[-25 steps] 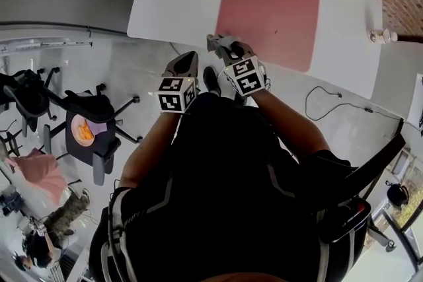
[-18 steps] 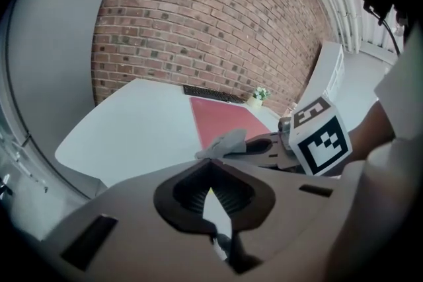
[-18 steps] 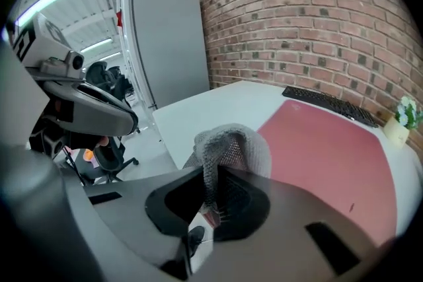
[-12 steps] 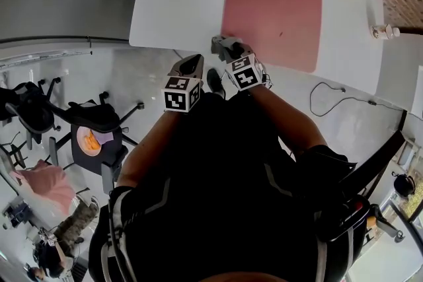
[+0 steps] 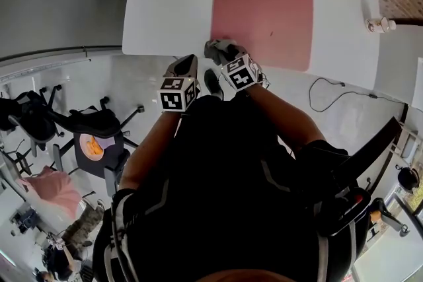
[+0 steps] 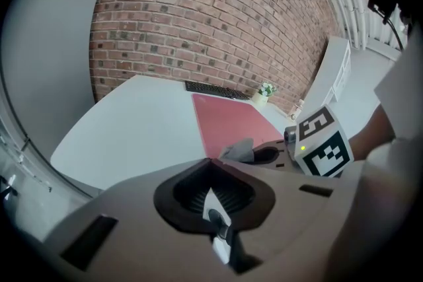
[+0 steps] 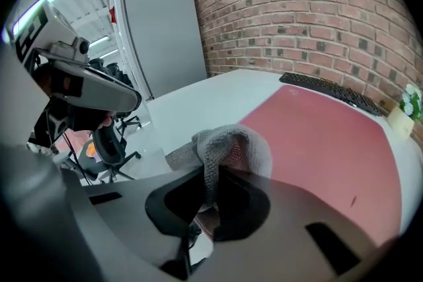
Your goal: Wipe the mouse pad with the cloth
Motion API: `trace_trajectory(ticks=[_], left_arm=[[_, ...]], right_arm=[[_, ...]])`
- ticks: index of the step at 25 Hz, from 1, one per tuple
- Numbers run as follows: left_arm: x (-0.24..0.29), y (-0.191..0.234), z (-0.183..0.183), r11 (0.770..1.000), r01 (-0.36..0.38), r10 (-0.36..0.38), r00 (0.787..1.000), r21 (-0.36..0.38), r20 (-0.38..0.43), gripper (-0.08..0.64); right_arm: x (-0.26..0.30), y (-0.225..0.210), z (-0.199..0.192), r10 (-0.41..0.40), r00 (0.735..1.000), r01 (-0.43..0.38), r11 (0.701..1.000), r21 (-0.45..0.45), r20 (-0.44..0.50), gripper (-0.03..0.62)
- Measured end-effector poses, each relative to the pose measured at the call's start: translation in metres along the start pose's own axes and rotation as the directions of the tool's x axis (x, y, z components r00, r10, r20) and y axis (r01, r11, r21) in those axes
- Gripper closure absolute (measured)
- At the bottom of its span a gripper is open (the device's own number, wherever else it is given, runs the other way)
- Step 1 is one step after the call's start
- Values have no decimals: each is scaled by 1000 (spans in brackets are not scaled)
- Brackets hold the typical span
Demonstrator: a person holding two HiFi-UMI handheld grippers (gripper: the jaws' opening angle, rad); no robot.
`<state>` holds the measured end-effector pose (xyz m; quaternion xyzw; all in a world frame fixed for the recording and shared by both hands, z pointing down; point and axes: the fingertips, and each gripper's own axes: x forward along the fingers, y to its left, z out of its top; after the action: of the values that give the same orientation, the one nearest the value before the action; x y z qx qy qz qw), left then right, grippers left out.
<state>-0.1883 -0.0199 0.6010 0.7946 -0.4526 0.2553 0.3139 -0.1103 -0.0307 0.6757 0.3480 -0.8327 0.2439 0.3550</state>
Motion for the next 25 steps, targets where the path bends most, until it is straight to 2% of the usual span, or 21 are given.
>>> trace_trajectory(ticks=[9, 16, 25], left_arm=[[20, -19, 3, 1000, 27, -27, 999, -10, -24, 560], [41, -46, 5, 997, 77, -75, 996, 26, -56, 560], [65, -75, 8, 986, 144, -135, 985, 83, -108, 560]], right_arm=[[-18, -24, -20, -17, 1000, 18, 999, 46, -16, 562], [-34, -43, -35, -33, 999, 35, 996, 78, -16, 561], [-60, -76, -68, -83, 996, 84, 983, 162, -11, 561]])
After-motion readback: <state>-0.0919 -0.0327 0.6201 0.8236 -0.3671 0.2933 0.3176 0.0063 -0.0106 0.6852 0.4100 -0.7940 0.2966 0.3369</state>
